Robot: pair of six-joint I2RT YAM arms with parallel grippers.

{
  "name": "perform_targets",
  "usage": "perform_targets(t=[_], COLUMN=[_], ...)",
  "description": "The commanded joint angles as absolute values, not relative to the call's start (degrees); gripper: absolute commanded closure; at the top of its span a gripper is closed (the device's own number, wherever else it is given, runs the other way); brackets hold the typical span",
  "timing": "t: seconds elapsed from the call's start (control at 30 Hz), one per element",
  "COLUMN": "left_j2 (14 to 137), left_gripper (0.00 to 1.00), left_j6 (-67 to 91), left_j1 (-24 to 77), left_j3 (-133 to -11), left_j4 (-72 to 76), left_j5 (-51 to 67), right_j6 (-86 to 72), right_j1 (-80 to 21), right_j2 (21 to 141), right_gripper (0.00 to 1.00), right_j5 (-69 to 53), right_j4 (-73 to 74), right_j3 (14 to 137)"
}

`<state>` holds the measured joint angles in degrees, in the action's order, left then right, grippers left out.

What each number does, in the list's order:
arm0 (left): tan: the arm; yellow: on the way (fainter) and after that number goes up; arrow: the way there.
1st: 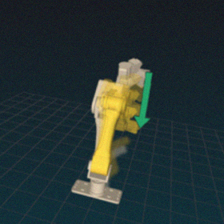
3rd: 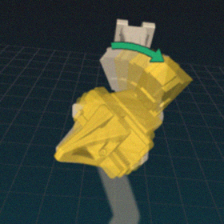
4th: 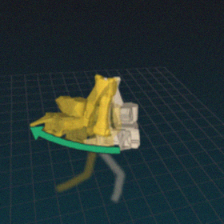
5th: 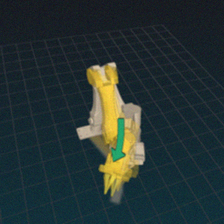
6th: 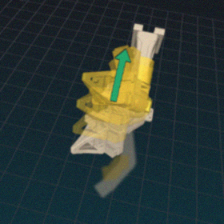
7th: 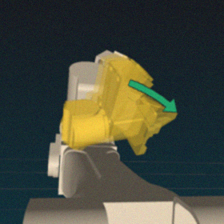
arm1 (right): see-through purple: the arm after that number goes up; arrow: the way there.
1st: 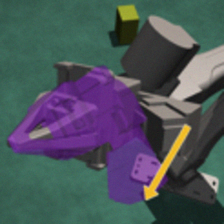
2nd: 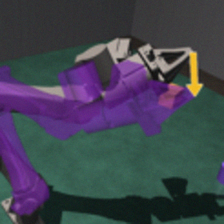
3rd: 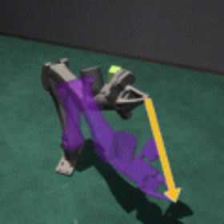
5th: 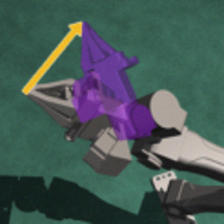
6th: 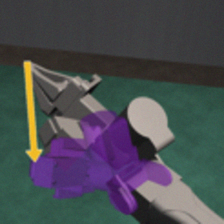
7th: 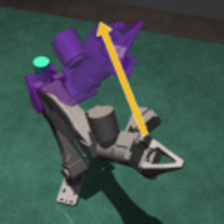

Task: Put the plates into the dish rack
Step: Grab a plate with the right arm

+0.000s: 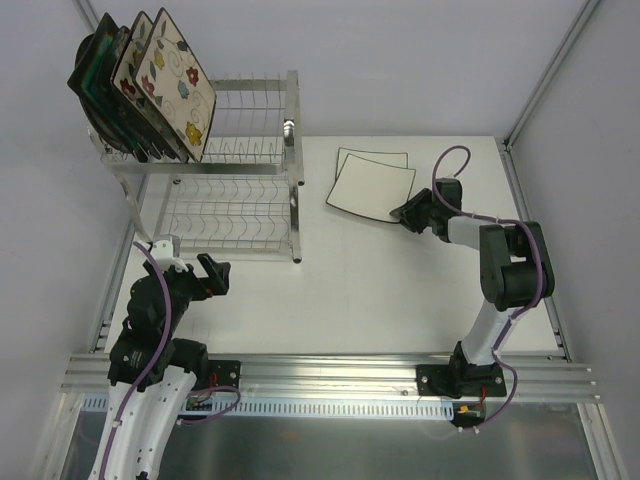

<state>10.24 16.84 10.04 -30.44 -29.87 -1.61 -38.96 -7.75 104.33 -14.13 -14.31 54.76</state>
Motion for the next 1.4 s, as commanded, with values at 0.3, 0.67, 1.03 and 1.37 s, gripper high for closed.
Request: perform_targets(t=[0.3,0.67,1.03,1.37], left_j2=[10.3,10.6,10.6,10.5], left_gripper=[0.01,0.01,0.01,0.01], left_j6=[16.9,16.9,16.9,16.9], left_j1=[9.8,9.8,9.8,9.8], left_j3=[-30.2,-30.3,-30.2,-30.2], left_j4=[-28.4,-28.3,-28.3,-28.4], left_j5=[-0.7,-0.5,-0.4,-0.4], right_j6=[-40.0,-45.0,-44.1,-40.8], right_j1=[-6.9,-7.6,-8.2,-6.4], right_j2=[97.3,92.8,93.3,97.5], right_gripper=[0.91,0.88,0.62,0.47], right_j5=[-12.0,-11.0,-12.8,-16.8], right_j4=[-14.4,-12.9,-14.9,-22.2], right_j3=[50.8,45.7,44.3,45.1])
